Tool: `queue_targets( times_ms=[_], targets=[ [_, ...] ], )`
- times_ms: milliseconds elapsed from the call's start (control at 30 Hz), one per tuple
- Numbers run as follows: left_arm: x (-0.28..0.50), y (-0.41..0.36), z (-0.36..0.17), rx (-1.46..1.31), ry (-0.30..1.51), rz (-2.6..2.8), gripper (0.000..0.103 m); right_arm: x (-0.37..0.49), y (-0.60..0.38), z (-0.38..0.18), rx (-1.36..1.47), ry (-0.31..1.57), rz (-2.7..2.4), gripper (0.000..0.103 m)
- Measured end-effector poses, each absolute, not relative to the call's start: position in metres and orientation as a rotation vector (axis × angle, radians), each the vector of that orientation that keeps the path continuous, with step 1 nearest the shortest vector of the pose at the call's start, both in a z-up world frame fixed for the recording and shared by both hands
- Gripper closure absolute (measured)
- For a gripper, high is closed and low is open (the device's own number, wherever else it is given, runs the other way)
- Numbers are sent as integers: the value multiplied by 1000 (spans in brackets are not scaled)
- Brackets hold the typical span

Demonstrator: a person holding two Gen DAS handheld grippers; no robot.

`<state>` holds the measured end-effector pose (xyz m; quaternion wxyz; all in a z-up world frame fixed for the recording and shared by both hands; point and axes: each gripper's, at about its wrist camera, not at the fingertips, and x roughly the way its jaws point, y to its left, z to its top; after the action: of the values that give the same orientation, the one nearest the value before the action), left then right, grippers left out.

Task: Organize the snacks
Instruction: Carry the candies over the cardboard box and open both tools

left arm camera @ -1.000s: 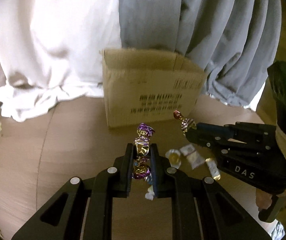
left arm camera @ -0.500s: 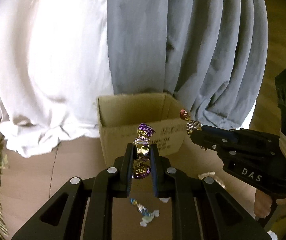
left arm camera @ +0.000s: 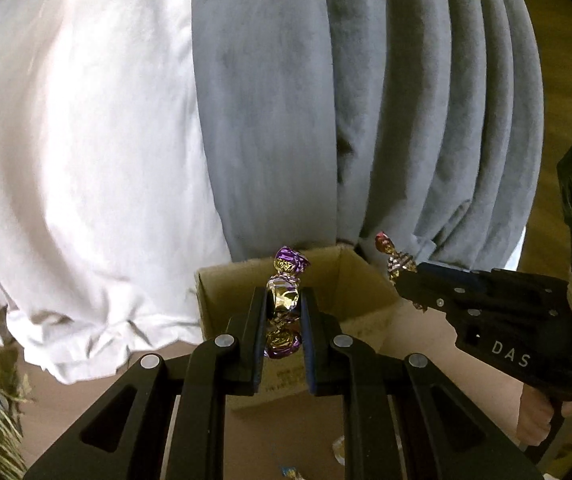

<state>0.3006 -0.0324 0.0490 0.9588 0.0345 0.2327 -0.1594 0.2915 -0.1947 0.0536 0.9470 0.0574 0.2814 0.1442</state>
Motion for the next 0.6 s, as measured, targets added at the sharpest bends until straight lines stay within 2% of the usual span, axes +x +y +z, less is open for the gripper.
queue_targets(
  times_ms=[600],
  targets=[
    [407, -49, 31, 71, 612, -348, 86, 386, -201, 30, 124, 711, 277, 82]
  ],
)
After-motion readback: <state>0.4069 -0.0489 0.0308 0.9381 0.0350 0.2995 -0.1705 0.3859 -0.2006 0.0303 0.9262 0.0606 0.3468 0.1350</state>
